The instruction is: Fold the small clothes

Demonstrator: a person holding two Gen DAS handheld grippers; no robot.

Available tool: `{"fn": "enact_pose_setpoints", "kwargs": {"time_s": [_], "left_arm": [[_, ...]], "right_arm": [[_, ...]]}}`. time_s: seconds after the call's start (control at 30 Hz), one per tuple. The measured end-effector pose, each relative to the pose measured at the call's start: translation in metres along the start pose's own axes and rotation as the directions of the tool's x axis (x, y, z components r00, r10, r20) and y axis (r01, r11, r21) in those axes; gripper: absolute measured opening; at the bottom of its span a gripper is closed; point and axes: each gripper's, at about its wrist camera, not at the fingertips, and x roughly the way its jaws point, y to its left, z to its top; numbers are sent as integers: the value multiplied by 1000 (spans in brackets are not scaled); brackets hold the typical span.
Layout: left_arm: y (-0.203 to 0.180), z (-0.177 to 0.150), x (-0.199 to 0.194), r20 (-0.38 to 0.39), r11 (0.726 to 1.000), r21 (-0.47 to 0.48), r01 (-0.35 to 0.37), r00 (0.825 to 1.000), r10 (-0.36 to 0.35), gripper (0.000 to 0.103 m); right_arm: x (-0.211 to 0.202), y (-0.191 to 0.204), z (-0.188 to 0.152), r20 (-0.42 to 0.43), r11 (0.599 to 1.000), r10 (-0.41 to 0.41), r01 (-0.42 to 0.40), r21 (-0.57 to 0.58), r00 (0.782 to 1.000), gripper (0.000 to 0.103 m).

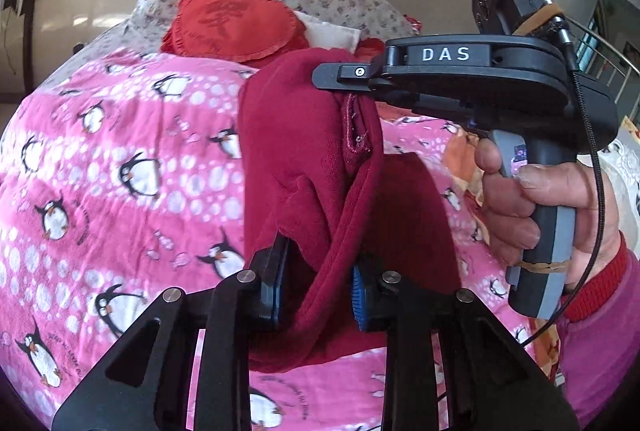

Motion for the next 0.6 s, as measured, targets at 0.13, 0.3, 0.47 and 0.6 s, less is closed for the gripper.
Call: {"fn": "enact_pose_setpoints", "kwargs": {"time_s": [0.13,0.3,0.47,0.6], "left_arm": [[-56,9,23,-34,995,75,69,997,-67,24],[-121,-1,75,-113,980,171,100,990,-81,24],[-155,-23,127,-223,970,227,84,974,-32,25],[-155,-21,123,-278,967,226,120,959,-54,38]], "right_arm": [[-53,-42,-10,49,999,-46,45,27,998,13],[-99,-110,-38,74,986,-121,111,121,990,11],[-99,-180,-82,1,947,-231,225,230,973,11],[-89,-222,-115,-34,900,-239,234,368,970,18]]}}
